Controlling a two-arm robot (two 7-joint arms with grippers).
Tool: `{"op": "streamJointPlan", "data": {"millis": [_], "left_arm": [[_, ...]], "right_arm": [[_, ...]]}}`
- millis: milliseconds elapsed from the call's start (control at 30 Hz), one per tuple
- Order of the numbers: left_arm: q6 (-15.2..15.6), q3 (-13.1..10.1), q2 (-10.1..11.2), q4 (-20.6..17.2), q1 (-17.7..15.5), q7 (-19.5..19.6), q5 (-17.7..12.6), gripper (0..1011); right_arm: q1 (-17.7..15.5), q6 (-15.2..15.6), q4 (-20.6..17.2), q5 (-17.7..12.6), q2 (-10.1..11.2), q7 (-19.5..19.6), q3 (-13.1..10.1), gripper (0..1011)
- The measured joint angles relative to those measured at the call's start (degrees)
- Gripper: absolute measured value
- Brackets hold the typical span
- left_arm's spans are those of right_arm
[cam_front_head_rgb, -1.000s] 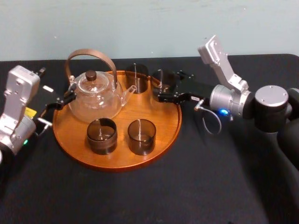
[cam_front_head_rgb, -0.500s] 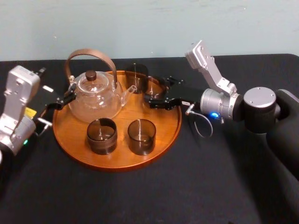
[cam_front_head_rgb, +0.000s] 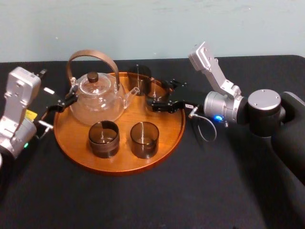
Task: Pick up the glass from the table and place it on the tray.
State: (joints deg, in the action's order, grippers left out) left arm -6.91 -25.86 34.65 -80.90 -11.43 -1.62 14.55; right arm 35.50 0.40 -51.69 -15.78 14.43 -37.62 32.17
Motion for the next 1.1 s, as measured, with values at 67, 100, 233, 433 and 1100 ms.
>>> {"op": "streamJointPlan", "data": {"millis": [67, 100, 233, 433, 1100], "left_arm": [[0.00, 0.00, 0.00, 0.00, 0.00, 0.00, 0.00, 1001], [0.00, 0.00, 0.00, 0.00, 0.00, 0.00, 0.00, 1001], [0.00, 0.00, 0.00, 0.01, 0.00, 0.00, 0.00, 1001], [0.00, 0.00, 0.00, 0.00, 0.00, 0.00, 0.00, 1001], [0.00, 0.00, 0.00, 0.00, 0.00, 0.00, 0.00, 1001]], "right_arm": [[-0.01, -0.02, -0.01, -0.01, 0.01, 0.01, -0.01, 914], [-0.01, -0.03, -0.01, -0.02, 0.02, 0.02, -0.02, 915], [-0.03, -0.08, -0.04, -0.05, 0.05, 0.05, -0.04, 981], [-0.05, -0.11, -0.07, -0.07, 0.07, 0.04, -0.04, 1002], [-4.61, 6.12, -8.94, -1.95, 3.69, 1.80, -0.87, 1002]]}}
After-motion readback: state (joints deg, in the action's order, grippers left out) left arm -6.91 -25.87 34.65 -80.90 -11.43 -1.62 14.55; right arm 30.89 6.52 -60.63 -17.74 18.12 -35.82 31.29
